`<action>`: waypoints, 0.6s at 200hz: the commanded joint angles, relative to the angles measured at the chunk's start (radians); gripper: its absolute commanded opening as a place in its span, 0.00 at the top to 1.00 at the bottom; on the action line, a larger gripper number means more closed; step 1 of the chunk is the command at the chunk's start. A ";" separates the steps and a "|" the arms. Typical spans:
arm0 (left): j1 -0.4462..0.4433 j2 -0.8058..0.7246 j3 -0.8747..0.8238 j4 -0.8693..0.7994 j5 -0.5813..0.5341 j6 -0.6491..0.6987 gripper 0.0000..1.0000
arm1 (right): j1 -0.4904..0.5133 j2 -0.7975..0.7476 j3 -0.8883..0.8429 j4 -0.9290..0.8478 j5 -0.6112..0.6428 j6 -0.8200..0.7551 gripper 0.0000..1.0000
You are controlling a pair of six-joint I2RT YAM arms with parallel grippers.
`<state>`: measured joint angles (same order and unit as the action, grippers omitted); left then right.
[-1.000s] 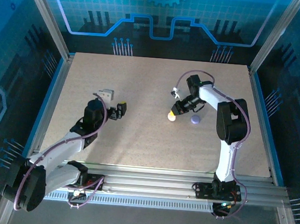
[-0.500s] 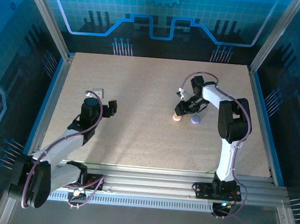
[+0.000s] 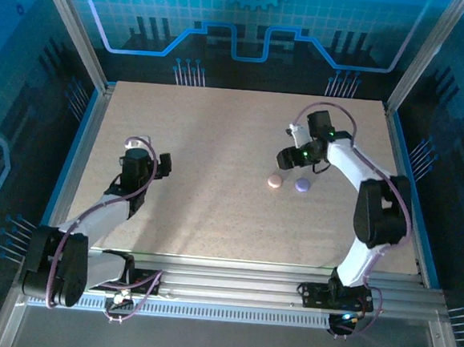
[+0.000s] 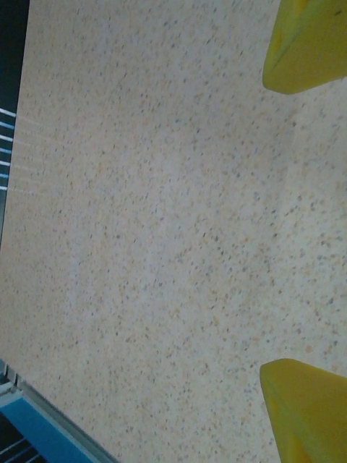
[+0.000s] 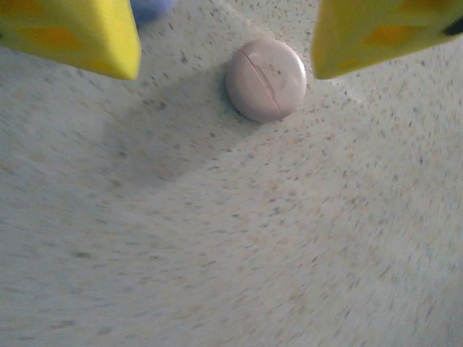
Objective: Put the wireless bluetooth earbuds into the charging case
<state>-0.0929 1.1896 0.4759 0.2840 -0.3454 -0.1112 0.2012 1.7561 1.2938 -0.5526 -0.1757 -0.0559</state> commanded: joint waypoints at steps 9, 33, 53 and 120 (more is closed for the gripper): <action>0.030 0.041 -0.005 0.132 -0.034 0.046 0.01 | -0.035 -0.141 -0.183 0.236 0.194 0.063 0.00; 0.039 0.101 -0.056 0.291 -0.030 0.053 0.01 | -0.038 -0.275 -0.374 0.421 0.322 0.065 0.00; 0.038 0.191 -0.108 0.511 -0.013 0.068 0.01 | -0.043 -0.361 -0.539 0.592 0.361 0.028 0.00; 0.009 0.376 -0.125 0.728 -0.002 0.124 0.01 | -0.058 -0.372 -0.833 1.153 0.260 -0.043 0.00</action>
<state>-0.0891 1.5684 0.3378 0.8951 -0.3511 -0.0147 0.1616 1.3521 0.4942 0.3099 0.1211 -0.0700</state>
